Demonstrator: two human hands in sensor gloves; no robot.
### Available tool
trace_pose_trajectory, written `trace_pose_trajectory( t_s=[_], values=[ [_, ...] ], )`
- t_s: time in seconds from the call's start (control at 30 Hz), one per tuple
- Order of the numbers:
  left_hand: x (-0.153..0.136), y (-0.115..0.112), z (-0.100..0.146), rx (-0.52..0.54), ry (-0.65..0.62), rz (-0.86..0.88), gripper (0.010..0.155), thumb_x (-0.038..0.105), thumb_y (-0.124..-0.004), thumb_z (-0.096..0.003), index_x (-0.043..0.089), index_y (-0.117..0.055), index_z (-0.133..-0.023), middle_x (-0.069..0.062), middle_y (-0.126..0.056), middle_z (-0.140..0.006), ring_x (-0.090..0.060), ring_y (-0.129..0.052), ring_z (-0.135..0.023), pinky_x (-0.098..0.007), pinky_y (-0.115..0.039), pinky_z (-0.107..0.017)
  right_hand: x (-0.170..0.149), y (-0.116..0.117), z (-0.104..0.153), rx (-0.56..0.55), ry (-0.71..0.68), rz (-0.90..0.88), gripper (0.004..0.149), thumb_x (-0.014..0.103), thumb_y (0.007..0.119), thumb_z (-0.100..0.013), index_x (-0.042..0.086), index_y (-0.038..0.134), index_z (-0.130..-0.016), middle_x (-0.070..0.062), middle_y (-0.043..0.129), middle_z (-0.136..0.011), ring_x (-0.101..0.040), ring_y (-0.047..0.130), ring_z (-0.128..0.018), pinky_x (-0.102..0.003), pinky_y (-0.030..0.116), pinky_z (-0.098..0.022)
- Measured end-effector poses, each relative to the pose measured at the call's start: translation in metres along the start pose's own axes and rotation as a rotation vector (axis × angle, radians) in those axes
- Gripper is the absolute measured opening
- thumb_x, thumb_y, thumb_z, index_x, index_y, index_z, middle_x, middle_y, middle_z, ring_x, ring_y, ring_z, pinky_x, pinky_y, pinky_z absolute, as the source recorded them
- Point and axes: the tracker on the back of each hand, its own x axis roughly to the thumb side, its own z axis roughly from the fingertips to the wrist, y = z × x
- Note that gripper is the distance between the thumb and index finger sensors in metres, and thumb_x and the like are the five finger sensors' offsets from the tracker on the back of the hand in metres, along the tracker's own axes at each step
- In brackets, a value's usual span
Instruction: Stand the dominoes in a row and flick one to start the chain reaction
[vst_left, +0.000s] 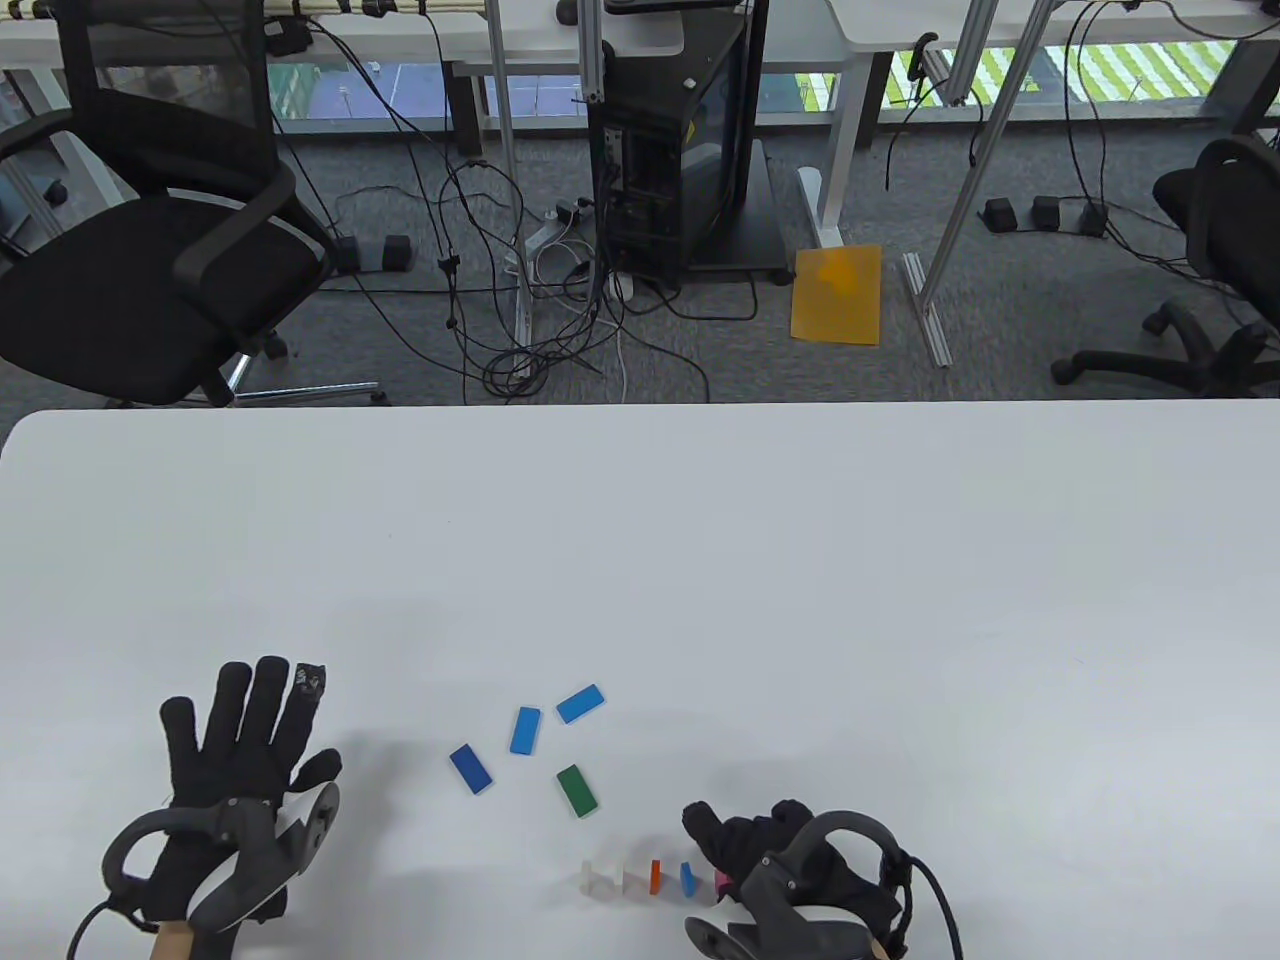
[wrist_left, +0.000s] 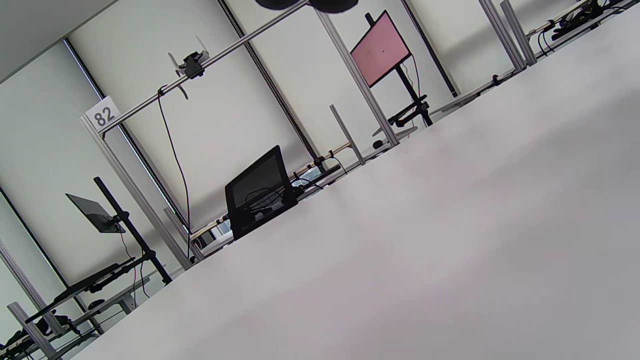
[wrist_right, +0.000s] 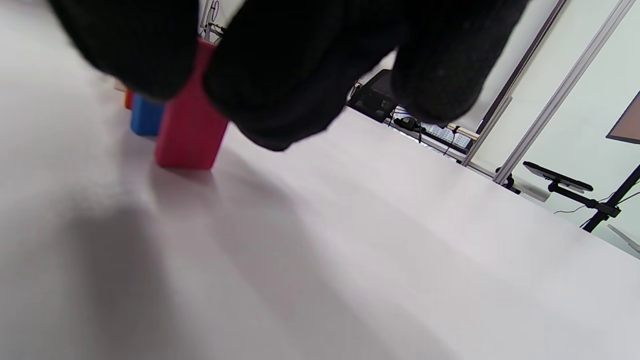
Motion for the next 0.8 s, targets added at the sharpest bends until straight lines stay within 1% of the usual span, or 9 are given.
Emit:
trace_pose_trajectory(
  t_s=[0.8],
  values=[
    [0.0024, -0.0010, 0.0002, -0.002, -0.008, -0.006, 0.076, 0.072, -0.030, -0.0480, 0.040, -0.016, -0.116, 0.012, -0.041, -0.129, -0.021, -0.046, -0.123, -0.060, -0.035, -0.084, 0.0056, 0.0089, -0.0026, 0.019, -0.013, 0.000, 0.082, 0.048, 0.078, -0.037, 0.006, 0.056, -0.104, 0.000, 0.089, -0.084, -0.002, 0.096, -0.043, -0.048, 0.077, -0.051]
  ],
)
